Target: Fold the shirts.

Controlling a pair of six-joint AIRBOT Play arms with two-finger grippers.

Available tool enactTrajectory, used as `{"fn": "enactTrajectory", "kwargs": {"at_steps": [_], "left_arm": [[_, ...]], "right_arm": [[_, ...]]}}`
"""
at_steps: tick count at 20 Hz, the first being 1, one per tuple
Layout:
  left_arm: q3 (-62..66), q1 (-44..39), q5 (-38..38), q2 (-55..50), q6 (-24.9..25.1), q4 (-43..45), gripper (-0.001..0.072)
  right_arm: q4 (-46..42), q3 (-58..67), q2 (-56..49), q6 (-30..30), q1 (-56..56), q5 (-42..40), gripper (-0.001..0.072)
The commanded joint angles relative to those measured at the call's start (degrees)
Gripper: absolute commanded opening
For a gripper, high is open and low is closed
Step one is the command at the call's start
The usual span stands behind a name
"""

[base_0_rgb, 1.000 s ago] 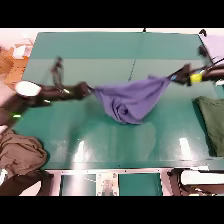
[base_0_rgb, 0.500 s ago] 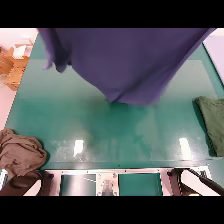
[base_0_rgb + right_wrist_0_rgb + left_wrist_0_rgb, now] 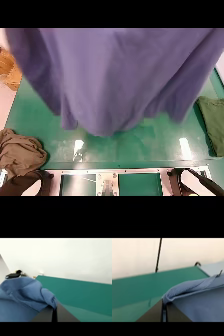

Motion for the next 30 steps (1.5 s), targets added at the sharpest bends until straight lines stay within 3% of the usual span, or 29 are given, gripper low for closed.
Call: {"fn": "enactTrajectory", "kwargs": {"at_steps": [1,7,10,12,16,19,23,24,26,30], "left_arm": [[0.39,0.07,-5.22,-12.92,1.42,0.13,0.0024],[0.39,0.09,-3.91,-36.63,1.73,4.48,0.0024],[0.39,0.44,-3.65,-42.69,0.13,8.48,0.0024],[0.39,0.79,-3.85,-44.02,0.31,8.7,0.0024],[0.39,3.06,-5.46,-44.33,0.31,8.98,0.0024],[0.37,5.49,-6.75,-44.48,0.31,9.42,0.0025],[0.13,8.02,-8.17,-45.92,0.37,9.4,0.0025],[0.04,8.33,-8.15,-46.21,1.05,9.27,0.0025],[0.02,8.33,-7.54,-46.31,2.08,9.22,0.0025],[0.02,8.33,-5.4,-46.31,2.45,9.07,0.0025]], "right_arm": [[-0.52,-3.08,-11.58,0.37,4.31,-3.21,0.0018],[-1.75,-3.04,-40.0,3.34,15.37,-5.46,0.0018],[-1.73,-3.04,-46.95,5.53,16.24,-5.44,0.0027],[-1.77,-2.99,-47.56,6.82,15.06,-3.37,0.0314],[-1.99,-2.56,-43.85,7.21,8.81,12.79,0.0289],[-3.13,-17.62,-34.14,7.3,7.67,14.12,0.0262],[-8.33,-55.1,-13.49,6.62,11.56,2.51,0.0254],[-8.11,-64.26,-7.93,7.61,13.51,-2.29,0.0279],[-7.72,-78.14,-0.39,12.2,19.08,-11.54,0.0414],[-6.64,-86.2,0.52,20.26,35.39,-25.18,0.0414]]}}
